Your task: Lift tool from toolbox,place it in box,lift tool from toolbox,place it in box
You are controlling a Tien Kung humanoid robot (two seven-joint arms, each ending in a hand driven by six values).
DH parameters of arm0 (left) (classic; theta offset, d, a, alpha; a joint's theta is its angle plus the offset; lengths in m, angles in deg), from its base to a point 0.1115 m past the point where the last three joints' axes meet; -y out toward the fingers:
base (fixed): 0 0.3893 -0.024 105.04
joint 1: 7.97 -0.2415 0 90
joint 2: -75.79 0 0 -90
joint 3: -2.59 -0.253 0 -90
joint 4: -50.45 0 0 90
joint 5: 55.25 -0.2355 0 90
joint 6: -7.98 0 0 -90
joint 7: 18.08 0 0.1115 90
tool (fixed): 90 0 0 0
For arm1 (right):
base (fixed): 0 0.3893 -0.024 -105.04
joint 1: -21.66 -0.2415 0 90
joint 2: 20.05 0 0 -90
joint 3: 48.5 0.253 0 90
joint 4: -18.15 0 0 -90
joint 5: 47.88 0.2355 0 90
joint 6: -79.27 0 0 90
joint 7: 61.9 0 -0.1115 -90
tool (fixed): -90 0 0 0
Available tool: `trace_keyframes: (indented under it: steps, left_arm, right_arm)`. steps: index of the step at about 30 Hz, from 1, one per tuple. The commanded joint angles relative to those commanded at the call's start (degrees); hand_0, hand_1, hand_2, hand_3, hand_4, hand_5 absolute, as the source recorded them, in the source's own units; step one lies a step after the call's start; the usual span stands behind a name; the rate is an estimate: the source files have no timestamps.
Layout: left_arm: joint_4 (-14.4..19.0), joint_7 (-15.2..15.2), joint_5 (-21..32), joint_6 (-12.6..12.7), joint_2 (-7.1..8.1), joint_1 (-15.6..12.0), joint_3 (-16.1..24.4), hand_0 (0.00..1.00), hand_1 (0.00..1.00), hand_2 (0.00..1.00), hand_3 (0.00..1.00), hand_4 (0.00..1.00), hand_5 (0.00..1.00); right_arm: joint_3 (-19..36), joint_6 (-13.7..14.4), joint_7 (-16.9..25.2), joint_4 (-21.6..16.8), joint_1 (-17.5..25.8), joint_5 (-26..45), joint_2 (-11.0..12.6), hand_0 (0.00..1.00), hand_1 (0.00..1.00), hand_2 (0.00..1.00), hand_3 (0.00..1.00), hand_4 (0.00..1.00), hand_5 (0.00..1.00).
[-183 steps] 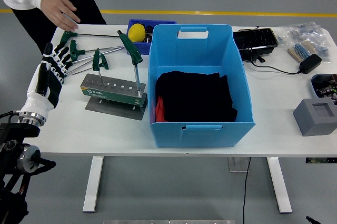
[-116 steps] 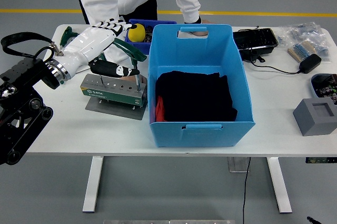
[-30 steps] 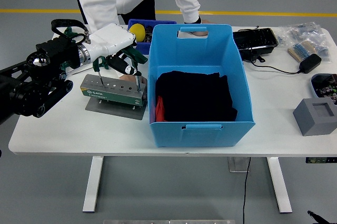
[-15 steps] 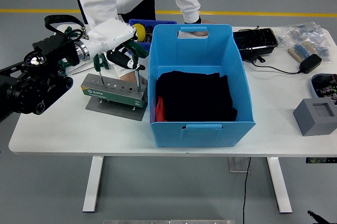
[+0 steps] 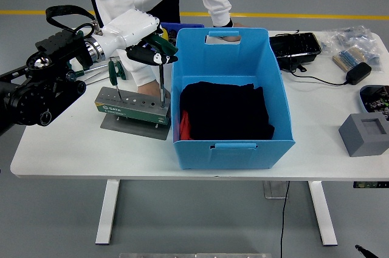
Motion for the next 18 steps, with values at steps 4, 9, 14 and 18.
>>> trace_keyframes:
  steps: [4,9,14,18]
  left_arm:
    - [1.27,0.3,-0.26,-0.61,0.31,0.15,0.49,0.173,0.002,0.018,0.002,0.644,0.662]
    - [2.99,0.62,-0.73,-1.37,0.87,0.7,1.24,0.174,0.002,0.019,0.002,0.619,0.633]
    - [4.47,1.08,-1.0,-2.23,1.49,1.84,1.9,0.175,0.002,0.016,0.002,0.608,0.625]
    - [5.29,1.26,-0.77,-2.73,2.01,3.07,2.27,0.175,0.002,0.016,0.002,0.608,0.625]
  right_arm:
    - [0.31,-0.02,-0.11,0.0,0.23,-0.41,-0.07,0.621,0.603,0.671,0.569,0.83,0.69]
    - [0.69,-0.02,-0.25,0.0,0.52,-0.89,-0.18,0.621,0.603,0.671,0.569,0.83,0.691]
    - [0.94,-0.05,-0.36,0.0,0.68,-1.24,-0.22,0.621,0.604,0.671,0.569,0.83,0.691]
    - [1.03,-0.04,-0.39,0.0,0.85,-1.28,-0.26,0.621,0.604,0.671,0.569,0.83,0.691]
